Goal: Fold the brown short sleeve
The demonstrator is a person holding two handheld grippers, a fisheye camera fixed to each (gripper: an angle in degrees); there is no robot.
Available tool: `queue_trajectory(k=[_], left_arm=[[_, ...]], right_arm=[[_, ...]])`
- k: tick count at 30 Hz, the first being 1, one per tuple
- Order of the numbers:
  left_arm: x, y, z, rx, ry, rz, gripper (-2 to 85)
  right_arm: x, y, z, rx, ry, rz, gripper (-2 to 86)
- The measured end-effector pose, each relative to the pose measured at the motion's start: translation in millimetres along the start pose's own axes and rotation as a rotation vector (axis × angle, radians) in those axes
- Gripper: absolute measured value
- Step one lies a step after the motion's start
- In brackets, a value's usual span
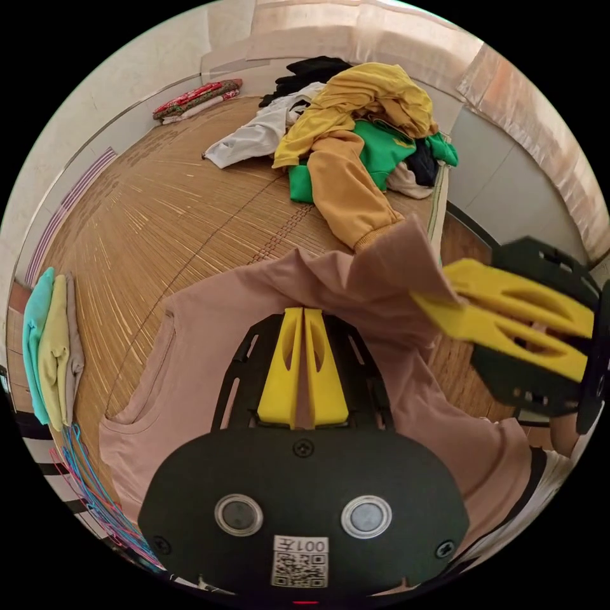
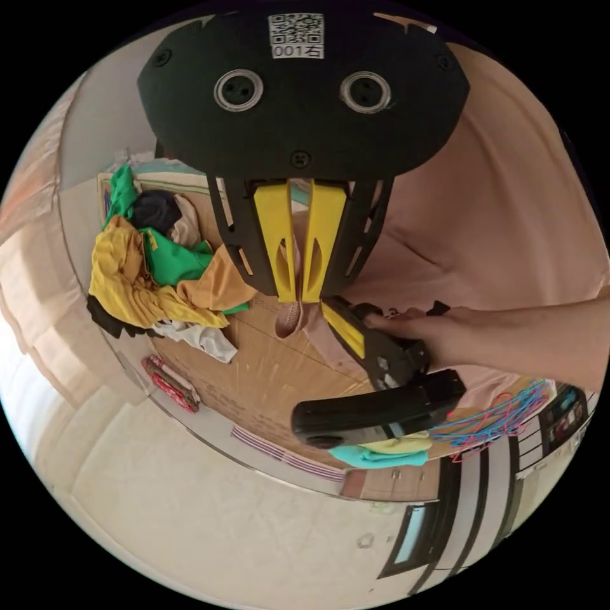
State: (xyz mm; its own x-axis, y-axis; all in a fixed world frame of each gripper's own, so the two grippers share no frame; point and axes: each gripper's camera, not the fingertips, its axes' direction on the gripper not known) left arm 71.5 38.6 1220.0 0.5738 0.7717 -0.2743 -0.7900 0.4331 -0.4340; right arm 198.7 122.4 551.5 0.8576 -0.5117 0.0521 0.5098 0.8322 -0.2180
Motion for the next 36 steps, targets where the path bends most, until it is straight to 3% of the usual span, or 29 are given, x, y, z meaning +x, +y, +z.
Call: queue_trajectory(k=[9,14,17,22,28,36], left_arm=[[-58,38,-31,0.049,-0.050,-0.206,-0.9],[-65,49,-40,0.054,-0.030,-0.197,-0.9],[-49,45,-35,0.045,-0.032,-0.120,-0.9],[-15,35,-18,0.002,-0.028,0.017,-0.9],[-5,33,-4,-0.036,-0.032,0.025,-0.9],[-2,28,0,-0.059,-0.028,0.011,-0.9]], right_arm=[[-44,-20,19,-0.042,-0.200,-0.191,4.5],[-64,-27,25,-0.111,-0.378,-0.329,6.8],[-52,-24,19,-0.099,-0.453,-0.246,6.9],[-4,-3,12,-0.076,-0.261,-0.002,7.7],[36,9,39,-0.171,-0.299,0.107,10.4],[36,24,34,-0.097,-0.370,0.173,1.9]])
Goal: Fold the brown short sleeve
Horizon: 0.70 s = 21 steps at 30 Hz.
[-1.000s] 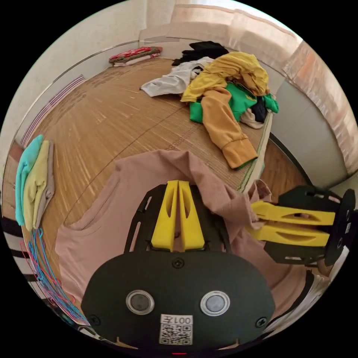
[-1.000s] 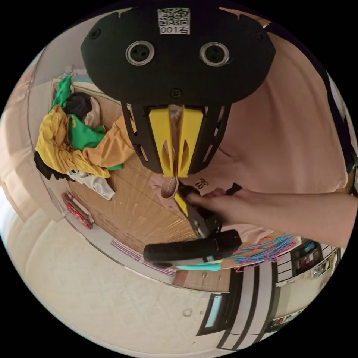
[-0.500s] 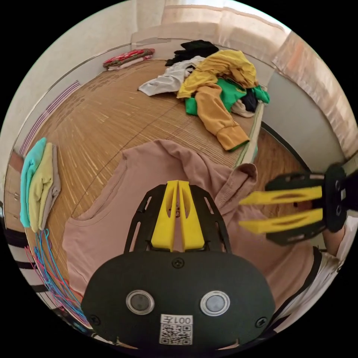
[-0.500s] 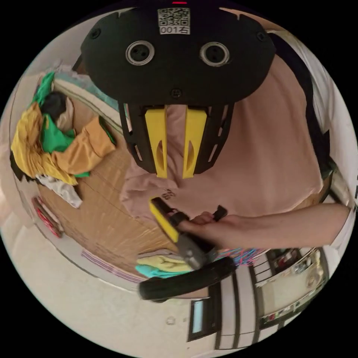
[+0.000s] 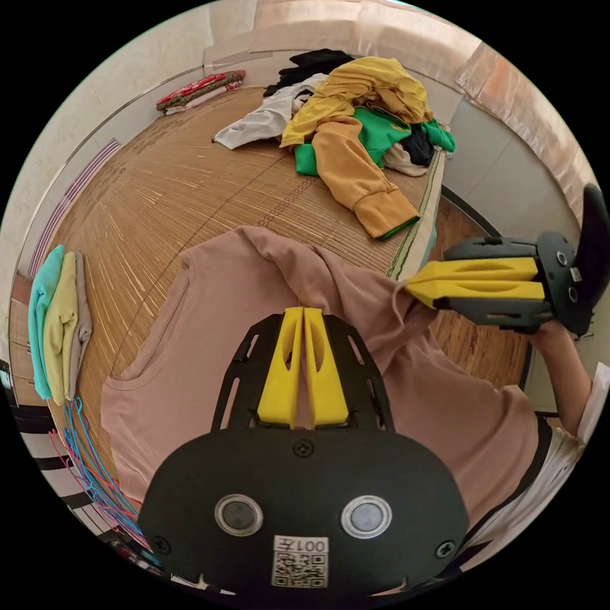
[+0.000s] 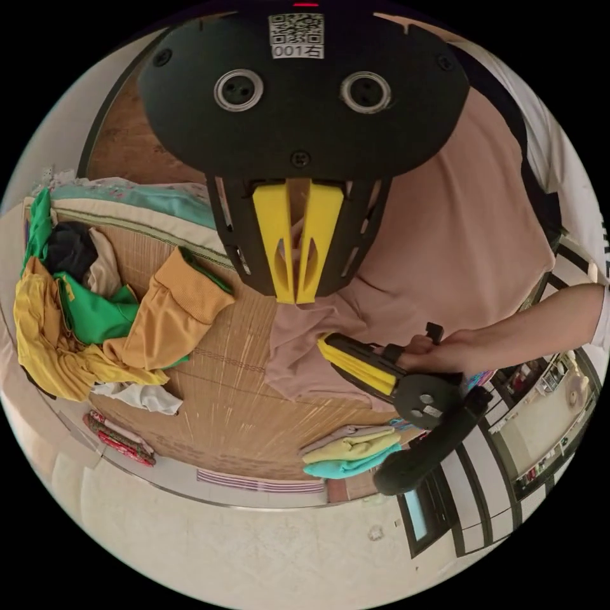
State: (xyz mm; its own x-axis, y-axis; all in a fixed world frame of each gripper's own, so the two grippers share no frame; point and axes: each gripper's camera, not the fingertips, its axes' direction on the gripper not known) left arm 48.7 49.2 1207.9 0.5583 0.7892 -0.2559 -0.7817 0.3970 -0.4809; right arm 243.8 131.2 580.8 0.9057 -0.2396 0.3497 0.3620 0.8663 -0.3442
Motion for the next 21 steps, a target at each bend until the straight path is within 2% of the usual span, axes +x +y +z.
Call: queue_trajectory(k=[6,14,18,21], left_arm=[[8,-7,2,-0.020,-0.029,0.000,-0.9],[16,-7,-10,0.019,-0.062,-0.030,-1.0],[17,-16,-15,0.028,-0.049,-0.006,-1.0],[19,-23,-10,-0.006,-0.075,0.024,-1.0]], right_arm=[[-8,22,1,-0.098,0.016,-0.075,1.3],[17,22,-18,0.013,0.053,0.017,3.8],[35,12,0,-0.027,0.007,0.049,5.9],[37,9,12,-0.059,-0.015,0.056,3.3]])
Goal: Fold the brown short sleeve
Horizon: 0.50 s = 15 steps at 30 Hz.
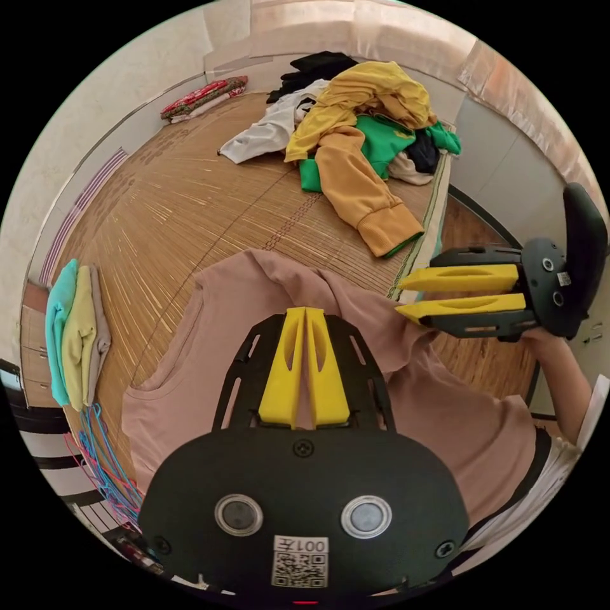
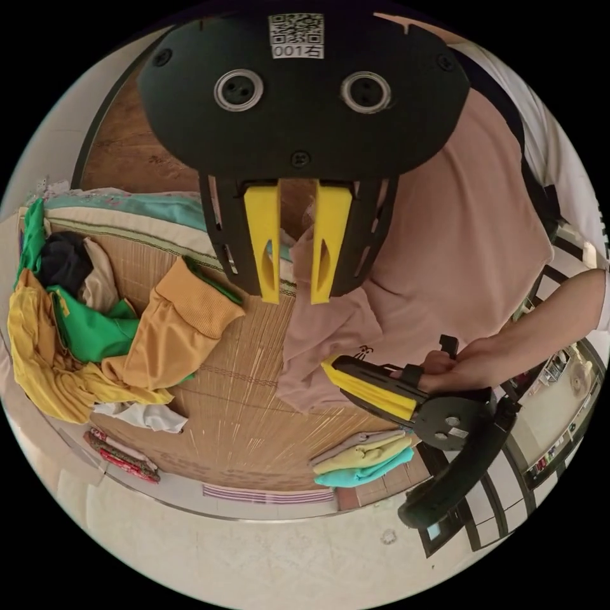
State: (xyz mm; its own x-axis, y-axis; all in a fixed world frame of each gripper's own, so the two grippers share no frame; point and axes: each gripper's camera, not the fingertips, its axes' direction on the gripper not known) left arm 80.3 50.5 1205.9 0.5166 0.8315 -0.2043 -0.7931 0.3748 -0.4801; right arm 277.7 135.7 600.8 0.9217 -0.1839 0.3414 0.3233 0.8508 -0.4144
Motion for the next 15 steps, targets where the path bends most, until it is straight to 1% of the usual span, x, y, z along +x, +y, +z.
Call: queue_trajectory(k=[4,8,11,15], left_arm=[[-1,-11,8,-0.036,-0.050,0.032,-1.0],[-12,-23,9,-0.041,-0.057,0.023,-1.0],[-18,-31,14,-0.067,-0.055,0.020,-1.0],[-23,-29,0,0.005,-0.002,-0.024,-1.0]], right_arm=[[-8,8,3,-0.013,0.034,0.013,1.4],[-13,23,5,-0.034,0.018,0.014,1.3],[-14,29,-3,0.004,0.043,0.022,1.8],[-4,23,-14,0.077,0.047,0.052,4.3]])
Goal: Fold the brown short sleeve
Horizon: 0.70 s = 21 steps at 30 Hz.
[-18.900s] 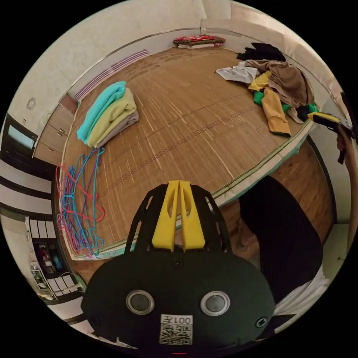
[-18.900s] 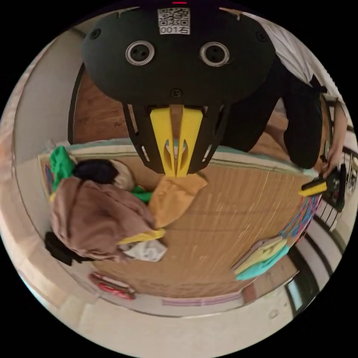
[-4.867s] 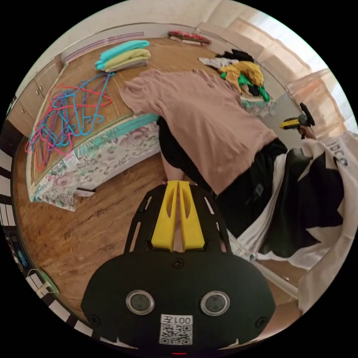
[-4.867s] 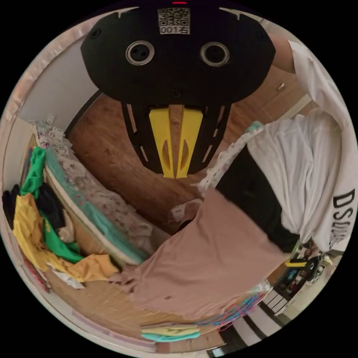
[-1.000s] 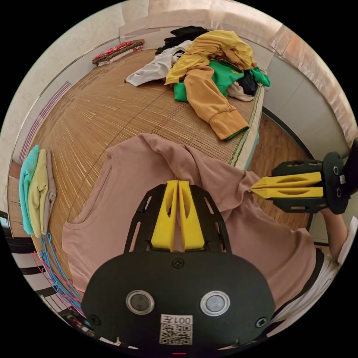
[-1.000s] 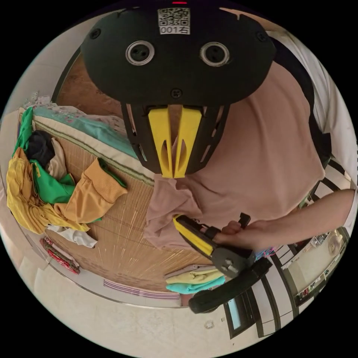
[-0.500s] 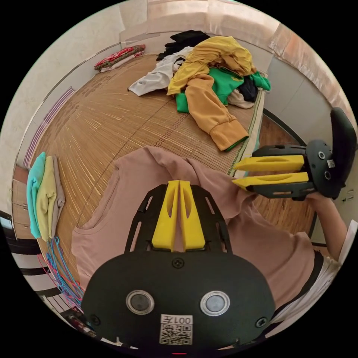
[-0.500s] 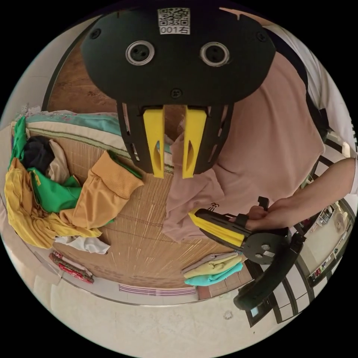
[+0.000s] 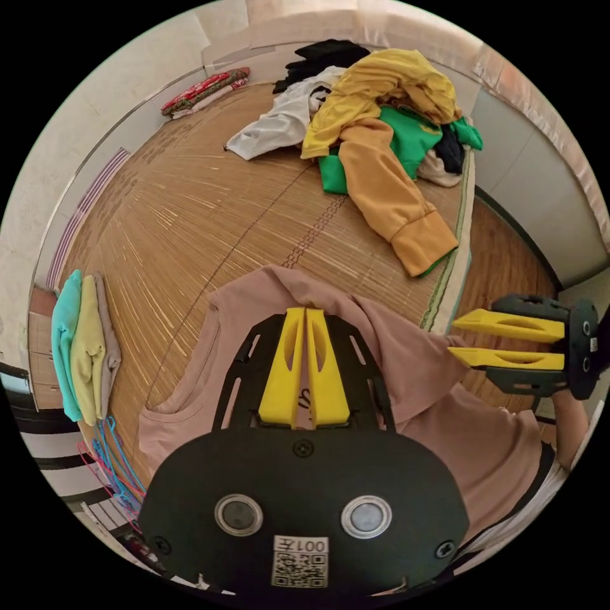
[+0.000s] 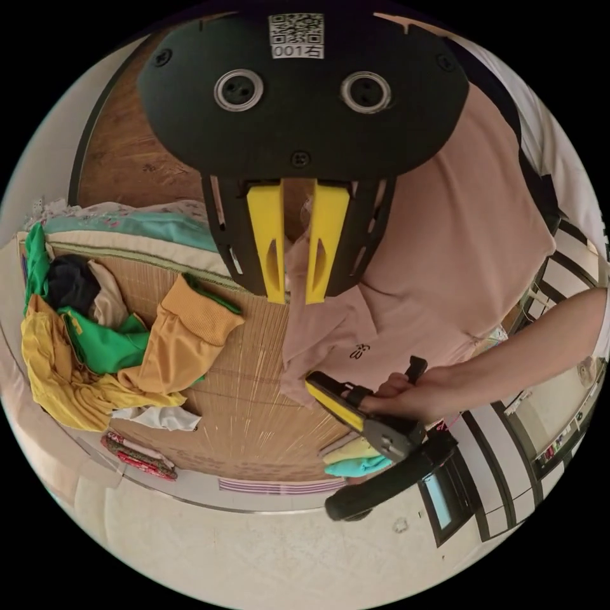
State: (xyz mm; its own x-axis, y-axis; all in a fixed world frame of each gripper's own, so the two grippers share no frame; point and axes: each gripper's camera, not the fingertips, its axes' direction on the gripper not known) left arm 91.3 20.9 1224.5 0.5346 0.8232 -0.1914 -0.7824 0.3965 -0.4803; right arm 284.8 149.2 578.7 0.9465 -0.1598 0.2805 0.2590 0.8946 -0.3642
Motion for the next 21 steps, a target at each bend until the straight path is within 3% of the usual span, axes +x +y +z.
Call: queue_trajectory(k=[7,21], left_arm=[[0,3,-7,0.006,0.072,0.019,-1.0],[-29,0,-10,-0.006,0.080,-0.030,-0.9]], right_arm=[[4,-11,26,-0.070,-0.093,-0.032,3.2],[-38,20,26,-0.179,-0.005,-0.194,1.3]])
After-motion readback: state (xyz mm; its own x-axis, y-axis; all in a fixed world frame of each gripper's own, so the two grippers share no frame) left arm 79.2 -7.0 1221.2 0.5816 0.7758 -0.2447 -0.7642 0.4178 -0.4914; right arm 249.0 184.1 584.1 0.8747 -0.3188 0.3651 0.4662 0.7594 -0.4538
